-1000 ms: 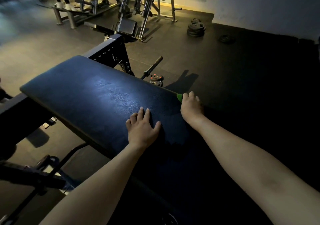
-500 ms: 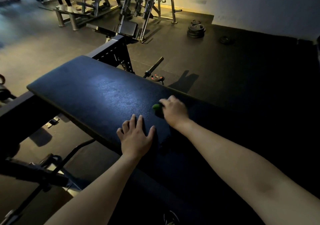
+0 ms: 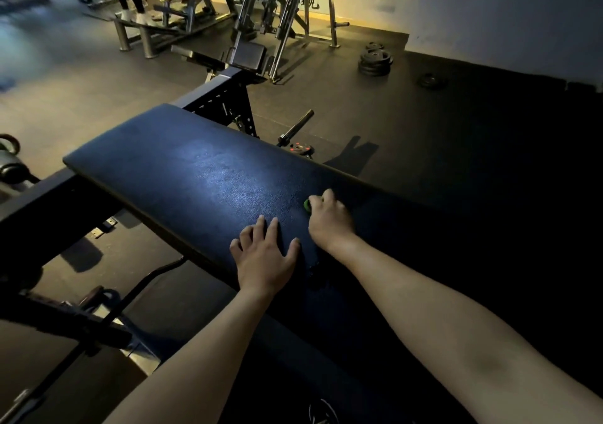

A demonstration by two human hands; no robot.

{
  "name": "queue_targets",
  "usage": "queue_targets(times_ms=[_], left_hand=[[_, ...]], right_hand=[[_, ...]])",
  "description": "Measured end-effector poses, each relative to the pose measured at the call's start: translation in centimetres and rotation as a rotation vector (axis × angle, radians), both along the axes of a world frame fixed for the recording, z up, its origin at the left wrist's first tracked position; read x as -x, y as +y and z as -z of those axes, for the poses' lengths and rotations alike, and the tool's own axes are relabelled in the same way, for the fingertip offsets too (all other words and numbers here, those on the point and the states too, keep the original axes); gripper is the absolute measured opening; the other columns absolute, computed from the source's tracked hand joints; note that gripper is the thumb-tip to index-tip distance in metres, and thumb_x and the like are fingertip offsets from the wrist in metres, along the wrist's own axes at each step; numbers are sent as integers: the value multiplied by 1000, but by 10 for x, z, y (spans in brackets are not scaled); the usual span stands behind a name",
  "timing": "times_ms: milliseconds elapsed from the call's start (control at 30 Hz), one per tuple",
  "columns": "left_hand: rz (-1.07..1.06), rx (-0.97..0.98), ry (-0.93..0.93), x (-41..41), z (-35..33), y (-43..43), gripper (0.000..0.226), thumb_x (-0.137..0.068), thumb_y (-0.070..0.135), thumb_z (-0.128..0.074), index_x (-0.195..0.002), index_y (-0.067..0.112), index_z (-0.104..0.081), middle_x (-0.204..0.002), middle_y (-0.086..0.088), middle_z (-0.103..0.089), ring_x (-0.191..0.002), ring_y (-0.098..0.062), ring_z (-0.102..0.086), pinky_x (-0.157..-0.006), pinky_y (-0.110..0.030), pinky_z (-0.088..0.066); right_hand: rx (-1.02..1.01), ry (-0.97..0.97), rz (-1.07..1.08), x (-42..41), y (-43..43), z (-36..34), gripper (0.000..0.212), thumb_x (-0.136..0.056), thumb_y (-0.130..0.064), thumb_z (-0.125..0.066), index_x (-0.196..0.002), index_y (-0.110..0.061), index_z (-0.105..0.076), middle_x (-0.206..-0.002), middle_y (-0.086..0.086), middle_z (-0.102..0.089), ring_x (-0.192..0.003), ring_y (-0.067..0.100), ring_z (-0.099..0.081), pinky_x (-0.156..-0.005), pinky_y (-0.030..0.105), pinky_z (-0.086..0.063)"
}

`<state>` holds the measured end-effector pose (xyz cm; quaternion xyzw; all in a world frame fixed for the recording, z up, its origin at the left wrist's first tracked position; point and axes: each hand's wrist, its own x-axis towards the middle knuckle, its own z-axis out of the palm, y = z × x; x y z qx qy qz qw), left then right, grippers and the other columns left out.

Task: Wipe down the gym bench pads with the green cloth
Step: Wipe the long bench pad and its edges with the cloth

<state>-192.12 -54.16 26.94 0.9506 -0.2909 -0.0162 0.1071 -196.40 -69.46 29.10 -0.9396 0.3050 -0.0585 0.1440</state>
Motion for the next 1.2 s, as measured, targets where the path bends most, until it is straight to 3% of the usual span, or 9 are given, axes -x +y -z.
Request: queue_targets(times_ms=[100,233,367,533,633,800,967,1100,1200], left_hand=[[18,13,-4,6,-1,6,86,-81,73,-12,-154,31,-33,-165,3,-24,-150,-19,-17,-113,-43,-10],[29,13,4,8,-3,11,89,-79,73,-8,-154,32,-32,-165,4,-22,-151,-17,-14,-114,-42,-9],[28,19,-8,8,0,11,78,-87,72,-21,-154,33,-32,-164,4,-24,-151,-17,-15,-114,-41,-10],[17,60,-19,6,5,8,77,-87,71,-23,-152,33,-33,-163,5,-24,-150,-16,-14,-116,-43,-8],[16,60,-5,6,5,4,76,-87,70,-25,-153,31,-31,-164,3,-22,-150,-18,-12,-118,-44,-7],[32,51,11,6,4,8,72,-93,67,-31,-155,31,-29,-165,3,-19,-152,-18,-10,-118,-43,-6],[65,127,55,1,-1,20,92,-74,72,-15,-153,29,-35,-164,4,-24,-151,-18,-12,-117,-41,-8],[-95,167,99,1,9,55,92,-75,86,-20,-154,39,-26,-165,3,-4,-150,-17,5,-115,-45,-1],[-161,234,206,1,12,62,88,-80,85,-37,-156,42,-22,-165,7,5,-149,-11,12,-120,-49,-1]], right_hand=[[-92,-25,-100,7,26,-3,34,-94,-16,-50,-128,-12,-55,-125,15,-46,-110,39,-55,-93,39,-43],[-233,-60,-151,14,27,-9,39,-92,-16,-50,-129,-23,-60,-123,11,-48,-110,35,-57,-98,40,-45],[-44,-168,84,4,-24,-25,34,-94,-14,-48,-126,-18,-59,-123,14,-45,-110,37,-51,-94,42,-44],[-19,-61,271,13,-64,-9,31,-94,-10,-45,-123,-14,-56,-127,14,-43,-113,36,-50,-96,45,-44],[-28,-150,174,5,-29,2,32,-94,-9,-42,-120,-10,-60,-125,15,-46,-105,37,-56,-90,42,-47],[-114,-120,-48,1,24,2,33,-95,-15,-44,-120,-15,-65,-123,9,-48,-103,36,-59,-92,42,-48],[-231,-102,-229,13,41,-10,34,-92,-21,-52,-121,-29,-67,-116,2,-51,-101,29,-60,-94,38,-48],[-37,-234,-57,-5,-2,-16,34,-95,-19,-51,-128,-22,-60,-121,11,-45,-107,31,-51,-91,41,-45],[-194,-160,100,-33,-21,-12,41,-100,-31,-47,-141,-25,-50,-137,15,-35,-124,35,-35,-104,43,-35]])
